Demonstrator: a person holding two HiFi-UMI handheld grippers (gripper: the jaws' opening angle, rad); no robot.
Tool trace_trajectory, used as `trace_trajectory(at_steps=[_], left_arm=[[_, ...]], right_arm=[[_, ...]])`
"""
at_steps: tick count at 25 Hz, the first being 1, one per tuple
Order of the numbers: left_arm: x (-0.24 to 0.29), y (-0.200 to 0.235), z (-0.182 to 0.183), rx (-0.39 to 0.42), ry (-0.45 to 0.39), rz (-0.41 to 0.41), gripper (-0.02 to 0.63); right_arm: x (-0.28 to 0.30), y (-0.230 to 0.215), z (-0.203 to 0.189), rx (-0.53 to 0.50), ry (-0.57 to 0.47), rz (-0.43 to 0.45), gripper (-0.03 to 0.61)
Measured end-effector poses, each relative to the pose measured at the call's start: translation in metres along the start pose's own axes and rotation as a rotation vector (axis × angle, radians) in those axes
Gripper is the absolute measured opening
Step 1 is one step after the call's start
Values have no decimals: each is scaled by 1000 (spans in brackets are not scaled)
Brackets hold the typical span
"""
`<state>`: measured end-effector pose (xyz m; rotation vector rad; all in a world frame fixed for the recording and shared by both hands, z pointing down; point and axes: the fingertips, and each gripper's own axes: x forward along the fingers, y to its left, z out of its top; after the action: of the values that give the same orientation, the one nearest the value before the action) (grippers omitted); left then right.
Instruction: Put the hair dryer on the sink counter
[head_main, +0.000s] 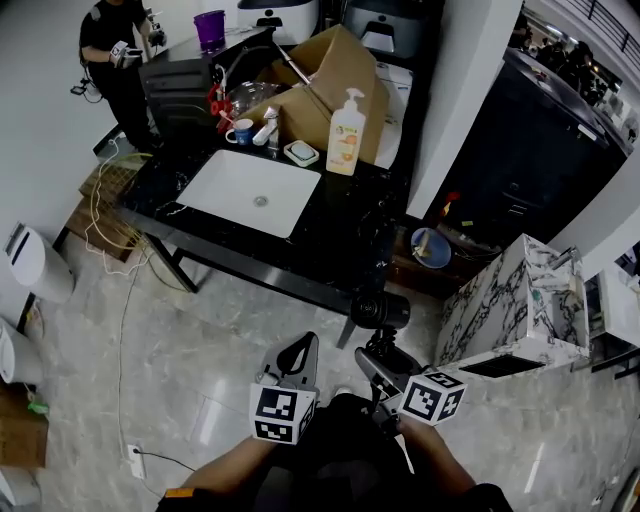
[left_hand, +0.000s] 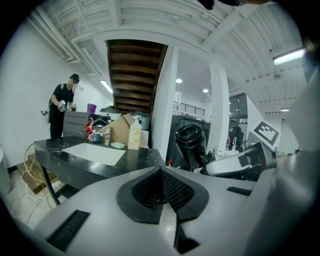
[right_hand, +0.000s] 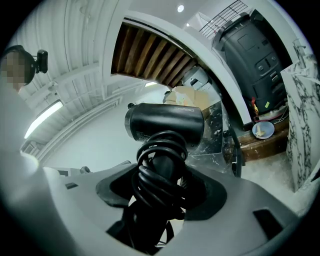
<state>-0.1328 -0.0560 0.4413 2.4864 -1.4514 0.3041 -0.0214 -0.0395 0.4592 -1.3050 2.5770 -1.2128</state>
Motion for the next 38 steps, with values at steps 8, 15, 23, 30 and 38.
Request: trace_trajectory(at_steps=[8, 15, 23, 30, 38], left_arm=[[25, 31, -4, -31, 22, 51, 8], [80, 57, 7, -45, 54, 68, 8], [140, 75, 9, -57, 107, 55, 8], [176, 79, 5, -56, 156, 35, 8], [198, 84, -4, -60, 202, 24, 8]], right_arm=[[39, -28, 20, -2, 44, -22, 280], [87, -67, 59, -58, 87, -82, 280], [131, -114, 81, -94, 143, -170, 280], [156, -149, 93, -122, 179, -256, 279], [174, -178, 95, -191, 234, -354, 281]])
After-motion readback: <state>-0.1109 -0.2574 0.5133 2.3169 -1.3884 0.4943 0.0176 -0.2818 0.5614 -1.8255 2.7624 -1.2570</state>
